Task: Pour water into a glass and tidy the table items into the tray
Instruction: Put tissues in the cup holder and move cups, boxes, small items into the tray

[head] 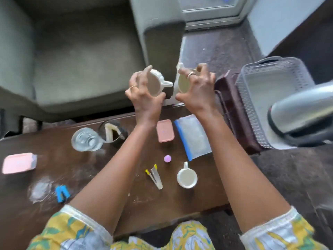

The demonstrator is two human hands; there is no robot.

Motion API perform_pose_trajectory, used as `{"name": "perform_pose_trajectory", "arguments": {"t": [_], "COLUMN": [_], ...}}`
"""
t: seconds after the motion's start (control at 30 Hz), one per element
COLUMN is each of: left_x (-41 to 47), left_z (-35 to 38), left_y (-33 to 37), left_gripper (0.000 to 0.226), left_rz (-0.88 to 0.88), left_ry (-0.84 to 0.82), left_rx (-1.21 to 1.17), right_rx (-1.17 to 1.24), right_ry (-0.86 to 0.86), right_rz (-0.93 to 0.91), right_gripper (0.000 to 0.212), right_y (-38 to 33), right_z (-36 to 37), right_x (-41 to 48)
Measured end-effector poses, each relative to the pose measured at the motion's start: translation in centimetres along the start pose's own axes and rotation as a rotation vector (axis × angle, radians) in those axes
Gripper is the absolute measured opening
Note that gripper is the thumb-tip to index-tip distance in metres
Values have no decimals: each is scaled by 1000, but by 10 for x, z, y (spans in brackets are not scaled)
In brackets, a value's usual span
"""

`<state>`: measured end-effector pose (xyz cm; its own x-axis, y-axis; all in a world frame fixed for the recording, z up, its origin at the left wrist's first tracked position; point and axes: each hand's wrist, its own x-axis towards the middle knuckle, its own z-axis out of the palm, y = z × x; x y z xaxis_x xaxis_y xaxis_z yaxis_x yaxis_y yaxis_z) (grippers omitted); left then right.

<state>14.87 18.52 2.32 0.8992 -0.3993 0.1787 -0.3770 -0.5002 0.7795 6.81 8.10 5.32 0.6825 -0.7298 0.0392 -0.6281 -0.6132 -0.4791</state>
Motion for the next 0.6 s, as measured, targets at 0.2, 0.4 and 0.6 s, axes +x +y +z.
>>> {"name": "perform_pose_trajectory", "arguments": {"t": [0.2,0.4,0.6], "left_x": [15,19,24], "left_z": [116,213,286], "left_y": [91,146,153], "left_gripper": [75,80,81], "left_rz": [111,185,221], "left_ry": [-369,-536,-712], "left_rx": [-75,-64,95], "right_rx": [-28,-22,-23], "right_ry": [164,212,162], "right_rz": [227,419,598], "right_gripper": [66,69,60], "right_y": [120,215,279], "right_z": [-59,-77,-64], "right_x": [36,77,106]}}
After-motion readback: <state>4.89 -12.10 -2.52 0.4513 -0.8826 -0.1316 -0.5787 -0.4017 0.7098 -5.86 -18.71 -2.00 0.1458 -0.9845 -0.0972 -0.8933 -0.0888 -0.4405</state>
